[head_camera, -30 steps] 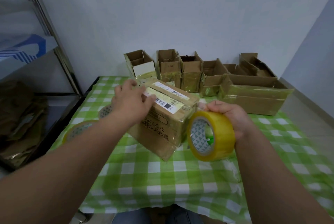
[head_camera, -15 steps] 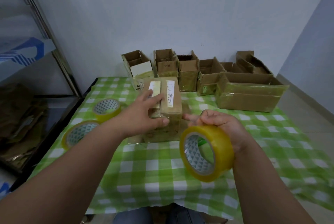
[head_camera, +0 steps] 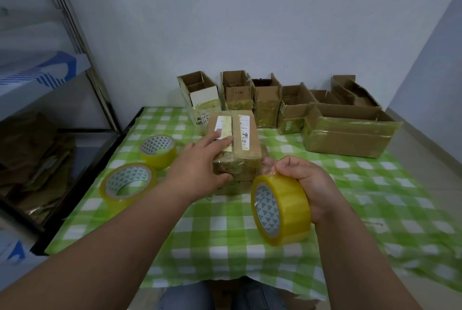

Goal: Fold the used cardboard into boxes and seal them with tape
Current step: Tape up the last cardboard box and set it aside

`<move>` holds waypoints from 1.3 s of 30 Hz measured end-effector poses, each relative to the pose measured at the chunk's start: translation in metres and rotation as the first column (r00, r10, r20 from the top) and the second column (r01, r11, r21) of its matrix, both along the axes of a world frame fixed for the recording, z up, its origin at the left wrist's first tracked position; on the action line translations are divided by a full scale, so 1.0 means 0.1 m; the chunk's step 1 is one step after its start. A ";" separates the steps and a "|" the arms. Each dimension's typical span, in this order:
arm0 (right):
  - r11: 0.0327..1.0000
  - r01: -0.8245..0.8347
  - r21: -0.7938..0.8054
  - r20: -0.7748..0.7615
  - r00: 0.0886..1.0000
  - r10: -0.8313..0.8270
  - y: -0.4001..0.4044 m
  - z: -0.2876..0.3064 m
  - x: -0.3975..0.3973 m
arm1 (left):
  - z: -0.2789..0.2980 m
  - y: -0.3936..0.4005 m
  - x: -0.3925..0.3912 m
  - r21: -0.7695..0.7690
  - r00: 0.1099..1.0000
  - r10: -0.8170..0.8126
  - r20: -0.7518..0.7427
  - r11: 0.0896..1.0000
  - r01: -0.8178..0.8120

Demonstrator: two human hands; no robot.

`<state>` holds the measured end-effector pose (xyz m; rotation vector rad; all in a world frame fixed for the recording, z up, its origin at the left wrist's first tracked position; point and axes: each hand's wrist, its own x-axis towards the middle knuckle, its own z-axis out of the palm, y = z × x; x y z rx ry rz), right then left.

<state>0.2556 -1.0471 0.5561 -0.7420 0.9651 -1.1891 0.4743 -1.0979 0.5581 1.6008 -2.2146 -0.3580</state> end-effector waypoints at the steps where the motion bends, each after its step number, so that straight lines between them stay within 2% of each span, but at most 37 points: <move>1: 1.000 0.000 -0.014 -0.016 1.000 0.000 0.01 0.00 0.01 | -0.01 0.01 0.01 0.018 1.000 -0.003 -0.005 1.000 0.003; 4: 0.998 -0.021 -0.053 -0.049 0.999 0.018 0.07 0.01 0.01 | 0.06 0.08 0.03 0.127 0.999 -0.001 -0.041 0.992 0.006; 6: 0.996 -0.048 -0.073 -0.070 0.997 0.043 0.10 0.03 0.03 | 0.12 0.16 0.04 0.085 0.996 0.014 -0.092 0.996 -0.007; 9: 0.995 -0.061 -0.082 -0.097 0.994 0.053 0.14 0.08 0.09 | 0.21 0.31 0.00 -0.101 0.912 -0.054 -0.407 0.995 0.014; 11: 0.991 -0.082 -0.105 -0.111 0.991 0.071 0.17 0.12 0.15 | 0.28 0.41 -0.07 -0.128 0.854 -0.112 -0.508 0.990 0.054; 13: 0.987 -0.100 -0.126 -0.119 0.989 0.085 0.20 0.17 0.20 | 0.36 0.51 -0.15 -0.023 0.841 -0.117 -0.529 0.992 0.123; 15: 0.983 -0.111 -0.145 -0.122 0.988 0.093 0.23 0.20 0.24 | 0.40 0.56 -0.18 0.167 0.813 -0.080 -0.577 0.962 0.214; 17: 0.980 -0.119 -0.158 -0.140 0.985 0.097 0.26 0.22 0.28 | 0.38 0.58 -0.18 0.266 0.784 -0.018 -0.621 0.936 0.232; 19: 0.980 -0.119 -0.161 -0.170 0.981 0.091 0.28 0.22 0.32 | 0.37 0.58 -0.17 0.263 0.778 0.010 -0.629 0.944 0.200; 27: 0.980 -0.066 -0.188 -0.314 0.949 0.004 0.34 0.21 0.40 | 0.45 0.66 -0.14 0.173 0.893 -0.031 -0.449 0.977 0.121; 32: 0.975 -0.034 -0.221 -0.487 0.870 -0.080 0.38 0.22 0.48 | 0.40 0.63 -0.11 0.032 0.937 0.030 -0.349 0.999 -0.020; 36: 0.976 0.032 -0.215 -0.456 0.881 -0.129 0.41 0.16 0.37 | 0.39 0.61 -0.01 0.028 0.886 0.166 -0.433 0.985 -0.171; 39: 0.957 -0.180 -0.225 -0.439 0.896 0.065 0.48 0.10 0.26 | 0.45 0.58 0.07 0.094 0.788 0.259 -0.559 0.964 -0.250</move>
